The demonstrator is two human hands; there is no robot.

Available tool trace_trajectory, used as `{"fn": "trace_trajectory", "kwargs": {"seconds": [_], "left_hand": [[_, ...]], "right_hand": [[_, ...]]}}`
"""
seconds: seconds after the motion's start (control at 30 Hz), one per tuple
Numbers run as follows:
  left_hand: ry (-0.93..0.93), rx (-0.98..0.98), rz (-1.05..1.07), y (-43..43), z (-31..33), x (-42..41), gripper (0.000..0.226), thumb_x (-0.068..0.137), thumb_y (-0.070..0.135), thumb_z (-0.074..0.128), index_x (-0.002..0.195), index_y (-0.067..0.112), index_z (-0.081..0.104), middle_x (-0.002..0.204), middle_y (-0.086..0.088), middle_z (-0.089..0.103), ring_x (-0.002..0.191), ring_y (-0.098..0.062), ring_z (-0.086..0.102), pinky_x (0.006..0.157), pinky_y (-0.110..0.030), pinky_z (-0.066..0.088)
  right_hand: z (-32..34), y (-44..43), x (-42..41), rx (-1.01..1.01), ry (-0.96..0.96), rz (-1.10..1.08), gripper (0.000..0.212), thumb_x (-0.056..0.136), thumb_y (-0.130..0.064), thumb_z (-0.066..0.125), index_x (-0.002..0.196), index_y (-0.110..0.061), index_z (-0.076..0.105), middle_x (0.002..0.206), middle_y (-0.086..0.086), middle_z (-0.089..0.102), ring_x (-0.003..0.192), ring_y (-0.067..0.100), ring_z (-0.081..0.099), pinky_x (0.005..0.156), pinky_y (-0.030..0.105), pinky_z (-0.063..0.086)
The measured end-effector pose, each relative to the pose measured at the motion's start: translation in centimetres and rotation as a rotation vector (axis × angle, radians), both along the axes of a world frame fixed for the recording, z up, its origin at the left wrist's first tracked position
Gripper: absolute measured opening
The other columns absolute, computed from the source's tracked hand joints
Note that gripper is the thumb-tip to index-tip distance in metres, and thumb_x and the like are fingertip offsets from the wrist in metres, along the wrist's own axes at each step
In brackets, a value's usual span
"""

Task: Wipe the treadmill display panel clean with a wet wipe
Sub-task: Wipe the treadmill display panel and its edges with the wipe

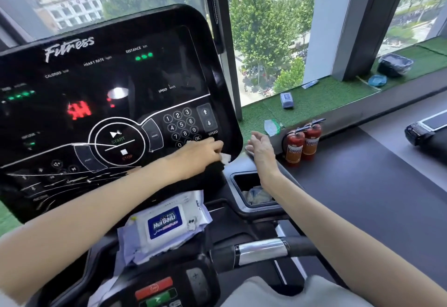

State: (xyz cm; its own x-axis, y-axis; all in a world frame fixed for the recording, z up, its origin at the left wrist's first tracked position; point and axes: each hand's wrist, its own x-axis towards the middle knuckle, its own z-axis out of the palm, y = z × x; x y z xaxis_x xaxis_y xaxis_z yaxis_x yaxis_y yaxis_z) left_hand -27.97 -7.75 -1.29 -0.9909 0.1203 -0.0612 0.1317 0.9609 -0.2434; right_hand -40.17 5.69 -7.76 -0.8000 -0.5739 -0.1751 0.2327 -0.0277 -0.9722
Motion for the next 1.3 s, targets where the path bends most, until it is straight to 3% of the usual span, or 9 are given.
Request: {"fn": "trace_trajectory", "kwargs": {"seconds": [0.1, 0.2, 0.33, 0.47, 0.63, 0.73, 0.93, 1.07, 1.3], "left_hand": [[0.021, 0.062, 0.006, -1.1, 0.9, 1.5, 0.038, 0.080, -0.008, 0.050, 0.106, 0.014, 0.067, 0.095, -0.005, 0.051, 0.085, -0.021, 0.049, 0.054, -0.031, 0.034], [0.049, 0.021, -0.045, -1.0, 0.8, 2.2, 0.031, 0.087, 0.005, 0.035, 0.095, 0.006, 0.065, 0.091, -0.006, 0.049, 0.079, -0.023, 0.049, 0.051, -0.034, 0.040], [0.069, -0.058, -0.017, 0.0, 0.5, 0.6, 0.021, 0.074, -0.013, 0.051, 0.082, 0.005, 0.056, 0.087, -0.005, 0.045, 0.072, -0.019, 0.042, 0.048, -0.028, 0.031], [0.120, -0.243, -0.127, 1.3, -0.2, -1.6, 0.011, 0.078, -0.003, 0.062, 0.072, 0.004, 0.058, 0.082, -0.005, 0.050, 0.072, -0.019, 0.045, 0.040, -0.026, 0.037], [0.257, -0.523, -0.108, 0.5, 3.2, -4.6, 0.018, 0.075, -0.002, 0.056, 0.083, 0.010, 0.067, 0.085, 0.001, 0.054, 0.079, -0.015, 0.051, 0.050, -0.020, 0.043], [0.328, -0.574, 0.031, -0.4, 6.5, -6.4, 0.030, 0.071, 0.001, 0.065, 0.098, 0.011, 0.066, 0.100, 0.001, 0.057, 0.091, -0.015, 0.053, 0.054, -0.017, 0.046], [0.480, -0.373, 0.340, -1.8, 11.9, -8.4, 0.058, 0.078, -0.011, 0.055, 0.133, 0.002, 0.040, 0.127, -0.009, 0.041, 0.115, -0.024, 0.039, 0.059, -0.023, 0.044], [0.594, -0.246, 0.461, -2.8, 14.6, -9.8, 0.054, 0.080, -0.011, 0.051, 0.132, 0.004, 0.043, 0.129, -0.010, 0.039, 0.116, -0.024, 0.037, 0.057, -0.025, 0.044], [0.906, 0.067, 0.573, -4.9, 17.0, -7.9, 0.067, 0.081, -0.014, 0.043, 0.142, 0.015, 0.037, 0.124, -0.011, 0.042, 0.113, -0.025, 0.040, 0.074, -0.031, 0.051]], "right_hand": [[0.2, 0.1, 1.0, 0.019, 0.076, 0.043, 0.019, 0.096, -0.027, 0.041, 0.114, -0.026, 0.045, 0.096, -0.008, 0.054, 0.103, 0.018, 0.054, 0.097, 0.036, 0.041], [0.4, 0.4, 1.4, 0.033, 0.111, 0.036, 0.020, 0.095, -0.029, 0.040, 0.114, -0.026, 0.047, 0.100, -0.005, 0.057, 0.107, 0.021, 0.055, 0.097, 0.037, 0.042], [0.7, 0.5, 1.2, 0.027, 0.063, 0.005, 0.017, 0.096, -0.025, 0.041, 0.111, -0.025, 0.050, 0.091, -0.004, 0.058, 0.099, 0.022, 0.058, 0.094, 0.037, 0.043], [1.4, 0.4, 0.9, 0.007, 0.086, -0.018, 0.020, 0.097, -0.027, 0.038, 0.113, -0.023, 0.050, 0.090, -0.004, 0.054, 0.092, 0.016, 0.053, 0.095, 0.043, 0.045], [3.1, 0.3, 0.4, 0.000, 0.211, -0.015, 0.026, 0.099, -0.025, 0.038, 0.121, -0.021, 0.051, 0.098, -0.013, 0.055, 0.103, 0.011, 0.051, 0.083, 0.022, 0.038], [4.3, -0.1, 0.4, -0.001, 0.273, 0.025, 0.031, 0.099, -0.026, 0.038, 0.127, -0.022, 0.049, 0.108, -0.010, 0.055, 0.109, 0.010, 0.050, 0.089, 0.022, 0.036], [7.6, -1.2, -0.4, -0.020, 0.483, 0.098, 0.038, 0.100, -0.024, 0.038, 0.137, -0.025, 0.041, 0.135, -0.006, 0.049, 0.123, 0.007, 0.042, 0.100, 0.024, 0.032], [10.5, -3.0, -0.5, 0.075, 0.791, 0.129, 0.046, 0.099, -0.024, 0.038, 0.144, -0.025, 0.031, 0.153, -0.009, 0.024, 0.141, 0.007, 0.018, 0.116, 0.032, 0.018], [13.8, -6.7, 1.4, 0.112, 1.176, 0.130, 0.057, 0.094, -0.006, 0.040, 0.147, -0.018, 0.025, 0.157, 0.000, 0.006, 0.136, -0.002, -0.006, 0.115, 0.023, 0.001]]}}
